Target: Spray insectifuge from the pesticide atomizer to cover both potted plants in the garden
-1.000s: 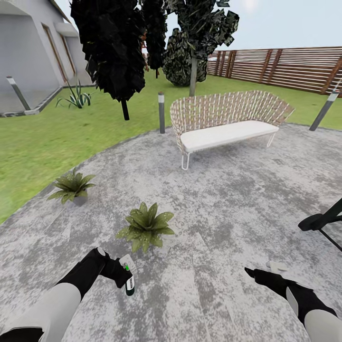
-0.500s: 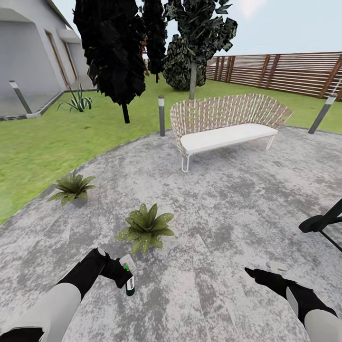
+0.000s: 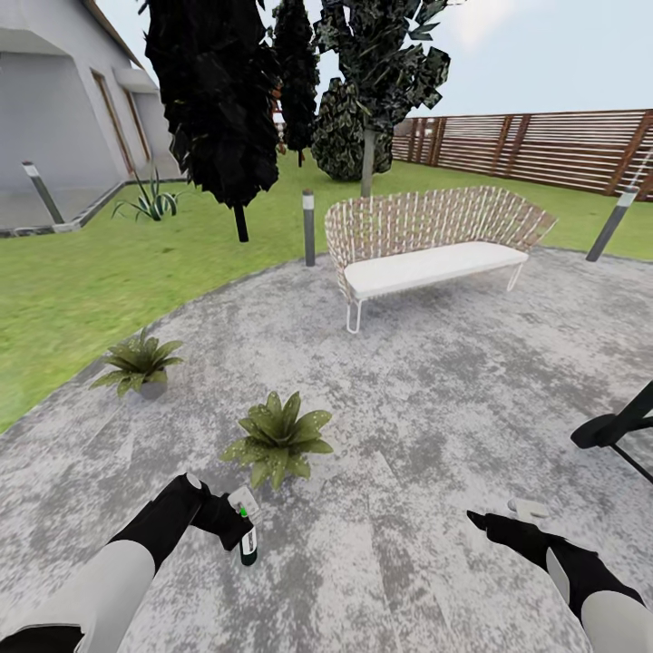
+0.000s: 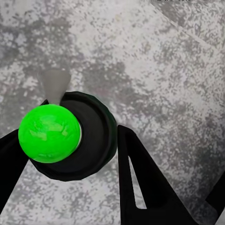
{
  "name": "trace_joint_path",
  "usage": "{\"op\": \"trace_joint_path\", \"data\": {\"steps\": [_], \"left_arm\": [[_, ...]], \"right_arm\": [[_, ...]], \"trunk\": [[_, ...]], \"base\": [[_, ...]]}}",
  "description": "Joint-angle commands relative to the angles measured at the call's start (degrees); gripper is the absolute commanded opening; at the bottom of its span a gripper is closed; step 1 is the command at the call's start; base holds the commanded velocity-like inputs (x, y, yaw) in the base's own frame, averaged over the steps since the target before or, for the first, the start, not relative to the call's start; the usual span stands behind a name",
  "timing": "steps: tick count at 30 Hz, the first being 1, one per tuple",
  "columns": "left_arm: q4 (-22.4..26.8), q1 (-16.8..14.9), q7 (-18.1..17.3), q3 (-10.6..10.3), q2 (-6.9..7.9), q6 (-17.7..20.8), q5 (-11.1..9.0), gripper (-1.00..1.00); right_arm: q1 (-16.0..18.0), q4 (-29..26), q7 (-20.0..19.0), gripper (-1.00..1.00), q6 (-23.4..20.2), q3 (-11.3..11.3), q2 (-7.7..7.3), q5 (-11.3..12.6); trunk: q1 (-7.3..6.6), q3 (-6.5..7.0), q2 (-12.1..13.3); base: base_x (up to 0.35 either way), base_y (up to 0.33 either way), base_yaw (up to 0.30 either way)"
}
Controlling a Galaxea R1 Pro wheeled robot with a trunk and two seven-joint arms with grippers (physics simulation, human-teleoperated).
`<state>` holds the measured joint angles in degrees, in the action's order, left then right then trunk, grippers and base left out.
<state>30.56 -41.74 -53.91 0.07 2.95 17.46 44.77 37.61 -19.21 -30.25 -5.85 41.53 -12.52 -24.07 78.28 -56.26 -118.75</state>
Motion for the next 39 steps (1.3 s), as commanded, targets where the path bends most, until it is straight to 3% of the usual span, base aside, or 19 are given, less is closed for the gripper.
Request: {"op": "trace_joint_path", "data": {"steps": [1, 30, 39], "left_arm": [[0.11, -0.01, -0.32, 0.01, 0.00, 0.56, 0.05, -1.00], [-0.24, -0.01, -0.32, 0.01, 0.12, 0.56, 0.06, -1.00], [-0.24, -0.01, -0.32, 0.01, 0.04, 0.56, 0.05, -1.00]], "right_arm": [[0.03, -0.11, -0.43, 1.00, -0.39, 0.47, 0.04, -0.25], [0.03, -0.13, -0.43, 1.00, -0.39, 0.48, 0.04, -0.24], [0.04, -0.13, -0.47, 1.00, -0.39, 0.48, 0.04, -0.27]], "trunk": [[-0.01, 0.04, -0.02], [-0.01, 2.63, -0.02], [-0.01, 3.43, -0.02]], "base": [[0.000, 0.000, 0.000], [0.000, 0.000, 0.000], [-0.226, 0.000, 0.000]]}}
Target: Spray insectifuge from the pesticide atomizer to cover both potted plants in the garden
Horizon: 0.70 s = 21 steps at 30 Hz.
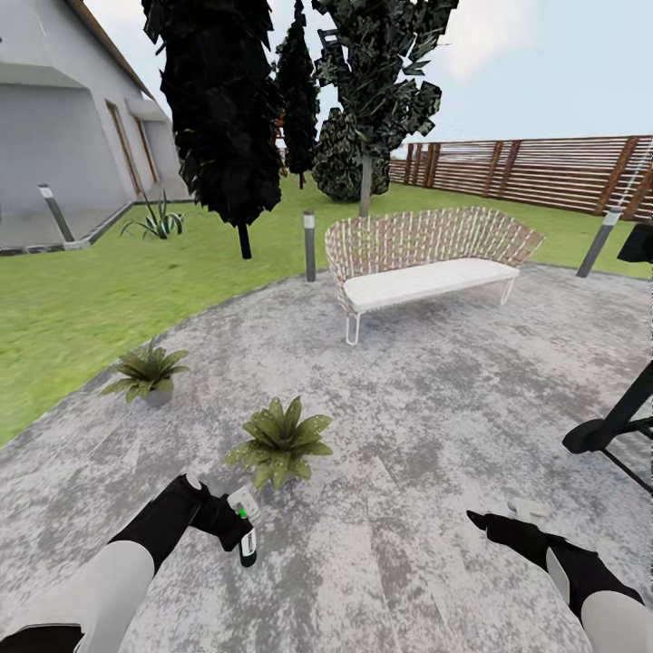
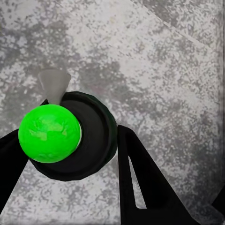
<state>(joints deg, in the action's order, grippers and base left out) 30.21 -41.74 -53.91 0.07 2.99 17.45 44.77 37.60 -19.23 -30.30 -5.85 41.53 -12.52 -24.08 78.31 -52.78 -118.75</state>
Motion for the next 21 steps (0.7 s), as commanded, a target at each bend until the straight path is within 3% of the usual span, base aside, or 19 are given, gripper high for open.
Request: {"op": "trace_joint_path", "data": {"steps": [1, 15, 21], "left_arm": [[0.11, -0.01, -0.32, 0.01, 0.00, 0.56, 0.05, -1.00], [0.19, -0.01, -0.32, 0.84, 0.03, 0.56, -0.03, -1.00], [0.20, -0.01, -0.32, 1.10, 0.03, 0.56, 0.04, -1.00]], "right_arm": [[0.03, -0.11, -0.42, 1.00, -0.39, 0.48, 0.04, -0.26], [0.06, -0.11, -0.40, 1.00, -0.39, 0.48, 0.04, -0.24], [0.03, -0.11, -0.39, 1.00, -0.39, 0.43, 0.04, -0.26]], "trunk": [[-0.04, 0.04, -0.02], [-0.04, 1.13, -0.02], [-0.04, 1.23, -0.02]], "base": [[-0.260, 0.000, 0.000], [-0.037, 0.000, 0.000], [-0.080, 0.184, 0.000]]}}
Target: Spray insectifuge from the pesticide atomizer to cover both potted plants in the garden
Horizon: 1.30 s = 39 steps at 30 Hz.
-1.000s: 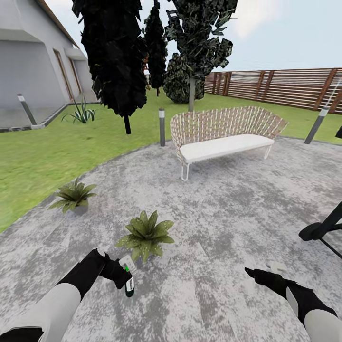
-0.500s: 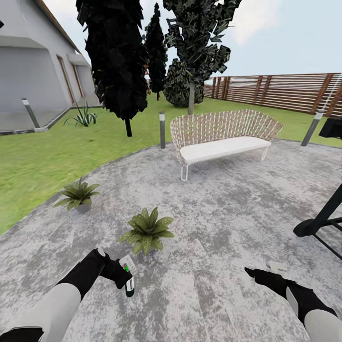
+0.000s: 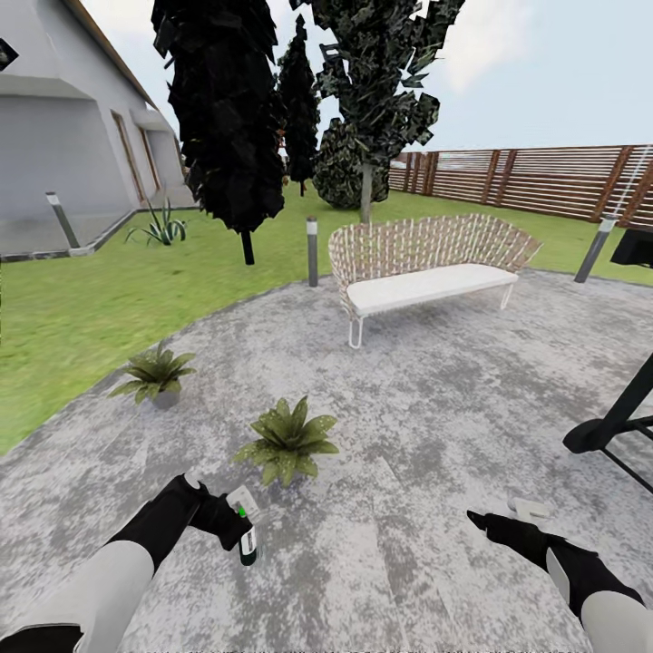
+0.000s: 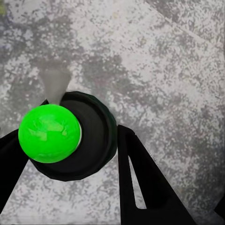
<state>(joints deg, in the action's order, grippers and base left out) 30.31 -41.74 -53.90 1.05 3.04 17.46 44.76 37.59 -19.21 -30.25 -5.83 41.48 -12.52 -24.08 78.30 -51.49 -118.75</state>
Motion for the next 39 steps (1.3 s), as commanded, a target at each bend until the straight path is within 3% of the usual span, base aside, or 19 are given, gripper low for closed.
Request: {"op": "trace_joint_path", "data": {"steps": [1, 26, 28, 30, 32, 36, 39], "left_arm": [[0.10, -0.01, -0.33, 0.15, 0.01, 0.56, 0.06, -1.00], [0.35, -0.01, -0.41, 0.38, 0.10, 0.55, 0.03, -1.00], [0.72, -0.06, -0.52, 0.42, 0.11, 0.50, 0.13, -1.00], [1.64, -0.12, -0.66, 0.40, 0.20, 0.48, 0.25, -1.00], [2.64, -0.16, -0.72, 0.37, 0.60, 0.43, 0.38, -1.00], [5.49, -0.37, -0.77, 0.28, 3.08, -0.49, 0.42, -1.00], [6.06, -0.66, -3.56, 0.27, 3.75, -3.29, 0.54, -1.00]], "right_arm": [[0.07, -0.10, -0.42, 1.00, -0.41, 0.49, 0.04, -0.26], [0.07, -0.87, -0.56, 1.00, -0.96, 0.12, -0.05, -0.51], [0.14, -2.30, -0.51, 1.00, -1.60, -0.13, 0.01, -0.62], [0.19, -7.68, -0.48, 1.00, -4.06, -0.98, 0.03, -0.68], [0.20, -12.24, -0.49, 1.00, -7.80, -3.28, 0.04, -0.73], [0.21, -17.07, -0.51, 1.00, -15.31, -15.04, 0.03, -0.69], [0.24, -17.60, -0.77, 1.00, -16.61, -19.19, 0.06, -0.57]], "trunk": [[-0.02, -0.05, -0.02], [-0.02, -0.05, -0.02], [-0.02, -0.05, -0.02], [-0.02, -0.05, -0.02], [-0.02, -0.05, -0.02], [-0.02, -0.05, -0.02], [-0.02, -0.05, -0.02]], "base": [[-0.065, 0.113, 0.000], [-0.004, 0.007, 0.000], [0.000, 0.000, 0.000], [0.000, 0.000, 0.000], [0.000, 0.000, 0.000], [0.000, 0.000, 0.000], [0.000, 0.000, 0.000]]}}
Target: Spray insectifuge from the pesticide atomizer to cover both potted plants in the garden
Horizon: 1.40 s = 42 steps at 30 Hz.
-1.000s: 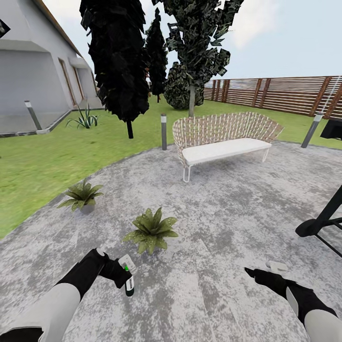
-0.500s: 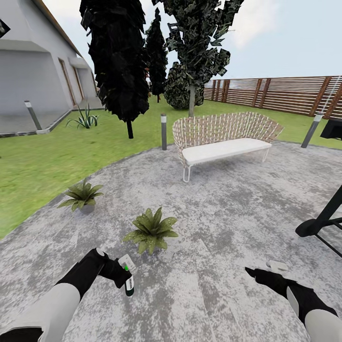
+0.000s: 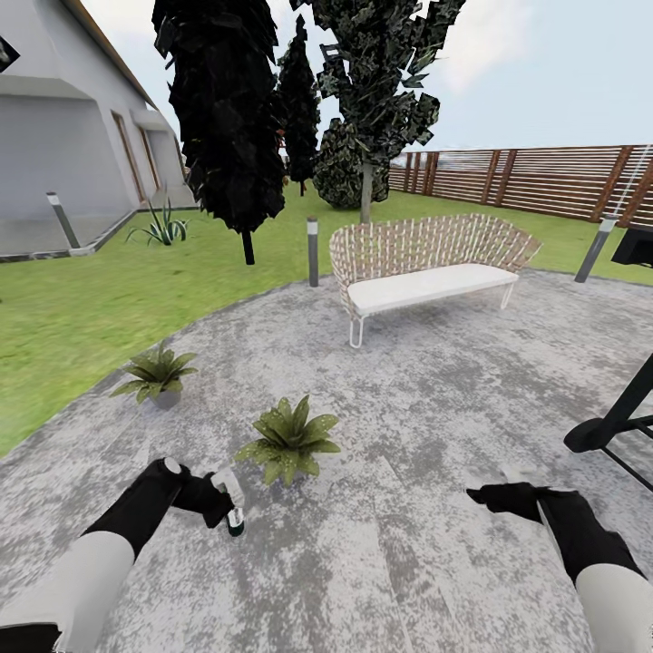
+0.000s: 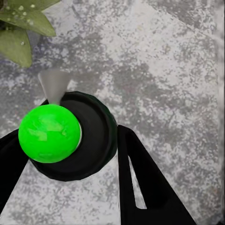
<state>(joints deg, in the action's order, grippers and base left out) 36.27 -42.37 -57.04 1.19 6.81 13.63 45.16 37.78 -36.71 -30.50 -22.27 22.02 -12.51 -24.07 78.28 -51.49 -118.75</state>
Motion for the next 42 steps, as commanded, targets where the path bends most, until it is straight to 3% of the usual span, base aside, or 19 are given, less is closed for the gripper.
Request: {"op": "trace_joint_path", "data": {"steps": [1, 5, 9, 11, 12, 14, 16, 17, 20, 24, 28, 33, 34, 37, 42], "left_arm": [[0.34, -0.14, -2.63, 0.13, 0.07, -0.93, 0.20, -1.00], [0.60, -0.49, -7.48, 0.06, 0.67, -5.78, 0.27, -1.00], [0.64, -0.67, -12.10, 0.04, 1.12, -10.69, 0.28, -1.00], [0.64, -0.69, -14.63, 0.02, 1.16, -12.76, 0.30, -1.00], [0.64, -0.69, -15.60, -0.01, 1.17, -13.88, 0.43, -1.00], [0.64, -0.69, -17.07, -0.03, 1.13, -14.77, 1.53, -1.00], [0.64, -0.91, -19.84, -0.04, 1.05, -15.19, 4.78, -1.00], [0.64, -1.37, -21.05, -0.05, 1.00, -15.32, 6.58, -1.00], [0.65, -2.00, -22.41, -0.05, 0.93, -15.46, 8.65, -1.00], [0.69, -2.15, -22.71, -0.12, 0.58, -15.48, 8.99, -1.00], [0.73, -2.19, -22.95, -0.13, -0.29, -15.48, 9.22, -1.00], [0.73, -2.19, -23.19, -0.40, -1.04, -15.48, 9.24, -1.00], [0.73, -2.19, -23.20, -1.16, -1.15, -15.48, 9.24, -1.00], [0.66, -2.19, -23.20, -6.89, -1.77, -15.39, 9.24, -1.00], [0.72, -2.19, -23.24, -7.88, -3.21, -15.12, 9.24, -1.00]], "right_arm": [[0.30, -0.15, -0.70, 1.00, -0.62, -0.35, 0.08, -0.56], [0.85, -0.34, -7.11, 1.00, -2.35, -3.26, 1.05, -0.57], [1.36, -4.64, -19.45, 1.00, -4.00, -5.22, 2.16, -0.57], [1.46, -7.97, -25.51, 1.00, -4.24, -8.34, 3.25, -0.59], [1.48, -9.51, -27.17, 1.00, -4.33, -10.36, 4.15, -0.61], [1.49, -11.73, -28.24, 1.00, -5.13, -12.28, 5.70, -0.62], [1.50, -16.11, -28.75, 1.00, -8.61, -14.07, 7.37, -0.68], [1.50, -18.30, -28.87, -1.00, -10.43, -15.47, 7.78, -0.68], [1.50, -20.95, -29.02, -1.00, -12.33, -19.29, 8.14, -0.64], [1.50, -21.33, -29.75, -1.00, -12.59, -19.92, 8.19, -0.45], [1.50, -21.32, -34.10, -1.00, -12.62, -20.16, 8.53, -0.30], [1.50, -21.30, -34.92, -1.00, -12.62, -21.20, 12.21, -0.35], [1.50, -21.30, -34.95, -1.00, -12.62, -23.03, 12.53, -0.36], [1.50, -21.33, -35.03, -1.00, -12.62, -30.07, 13.33, -0.29], [1.50, -21.31, -35.06, -1.00, -12.62, -31.54, 14.27, -0.28]], "trunk": [[-0.01, -0.06, -0.02], [-0.01, -0.06, -0.02], [-0.01, -0.06, -0.02], [-0.01, -0.06, -0.02], [-0.01, -0.06, -0.02], [-0.01, -0.06, -0.02], [-0.01, -0.06, -0.02], [-0.01, -0.06, -0.02], [-0.01, -0.06, -0.02], [-0.01, -0.06, -0.02], [-0.01, -0.06, -0.02], [-0.01, -0.06, -0.02], [-0.01, -0.06, -0.02], [-0.01, -0.06, -0.02], [-0.01, -0.06, -0.02]], "base": [[0.000, 0.000, 0.000], [0.000, 0.000, 0.000], [0.000, 0.000, 0.000], [0.000, 0.000, 0.000], [0.000, 0.000, 0.000], [0.000, 0.000, 0.000], [0.000, 0.000, 0.000], [0.000, 0.000, 0.000], [0.000, 0.000, 0.000], [0.000, 0.000, 0.000], [0.000, 0.000, 0.000], [0.000, 0.000, 0.000], [0.000, 0.000, 0.000], [0.000, 0.000, 0.000], [0.000, 0.000, 0.000]]}}
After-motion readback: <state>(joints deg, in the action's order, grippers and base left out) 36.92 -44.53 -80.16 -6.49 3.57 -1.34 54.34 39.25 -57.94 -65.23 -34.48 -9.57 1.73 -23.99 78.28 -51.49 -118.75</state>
